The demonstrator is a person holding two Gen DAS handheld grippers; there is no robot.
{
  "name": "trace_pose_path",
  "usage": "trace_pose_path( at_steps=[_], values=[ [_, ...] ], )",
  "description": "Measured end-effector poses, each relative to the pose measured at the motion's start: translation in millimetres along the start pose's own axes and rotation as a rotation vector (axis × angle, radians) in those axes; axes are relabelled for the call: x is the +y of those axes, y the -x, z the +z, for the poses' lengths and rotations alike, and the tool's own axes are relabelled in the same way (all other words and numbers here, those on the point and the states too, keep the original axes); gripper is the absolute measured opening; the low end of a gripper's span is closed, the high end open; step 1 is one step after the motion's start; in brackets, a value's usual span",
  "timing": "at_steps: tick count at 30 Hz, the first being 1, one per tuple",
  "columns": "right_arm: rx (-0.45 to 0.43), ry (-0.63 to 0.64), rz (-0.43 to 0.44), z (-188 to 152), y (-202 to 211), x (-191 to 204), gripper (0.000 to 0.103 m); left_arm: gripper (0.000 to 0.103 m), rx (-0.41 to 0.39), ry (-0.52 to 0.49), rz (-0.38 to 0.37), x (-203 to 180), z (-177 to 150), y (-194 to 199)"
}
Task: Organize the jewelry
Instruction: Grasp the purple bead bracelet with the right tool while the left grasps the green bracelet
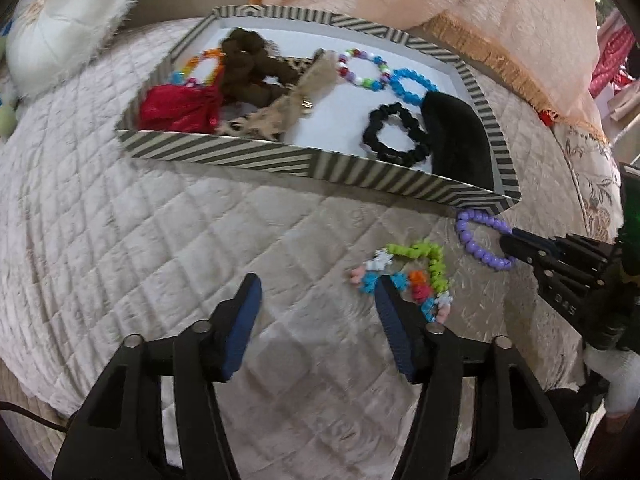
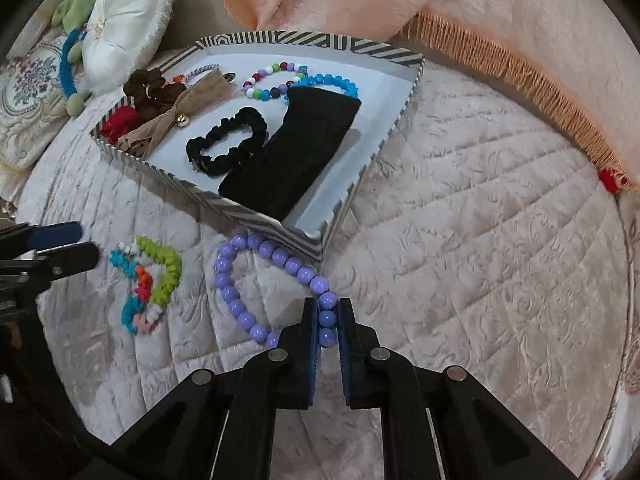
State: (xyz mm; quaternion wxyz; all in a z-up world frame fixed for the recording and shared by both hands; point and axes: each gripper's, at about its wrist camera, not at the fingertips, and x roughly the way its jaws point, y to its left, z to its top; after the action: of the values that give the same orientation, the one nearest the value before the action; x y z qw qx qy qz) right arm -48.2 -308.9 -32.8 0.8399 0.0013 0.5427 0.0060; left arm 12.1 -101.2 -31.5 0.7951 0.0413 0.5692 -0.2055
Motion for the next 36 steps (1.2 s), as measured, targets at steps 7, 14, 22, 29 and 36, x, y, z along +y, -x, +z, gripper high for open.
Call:
trace_pose_path(
  at_steps=[7, 14, 22, 29, 36],
  values=[
    [-0.013, -0.001, 0.025, 1.8, -3.4, -2.5, 0.016, 0.061, 0.002, -0.020, 0.023, -13.6, 8.9, -20.9],
    [-0.067, 0.011, 0.044, 5.6, 0.2, 6.5, 0.009, 0.016, -0.022, -0.109, 0.059, -28.5, 9.7, -29.0],
    [-0.178, 0.006, 0.083, 3.9, 50.2, 11.2, 0.009, 0.012, -0.049, -0.050, -0.018, -13.6, 12.7, 6.9],
    [-0.241, 0.012, 0.077, 12.9, 84.8, 15.4, 0.009, 0.012, -0.126, -0.057, -0.031, -15.7, 11.1, 53.6],
    [-0.278, 0.030, 0.064, 17.8, 111.9, 19.7, 0.009, 0.012, -0.193, -0.056, -0.010, -11.8, 22.1, 90.4]
  ],
)
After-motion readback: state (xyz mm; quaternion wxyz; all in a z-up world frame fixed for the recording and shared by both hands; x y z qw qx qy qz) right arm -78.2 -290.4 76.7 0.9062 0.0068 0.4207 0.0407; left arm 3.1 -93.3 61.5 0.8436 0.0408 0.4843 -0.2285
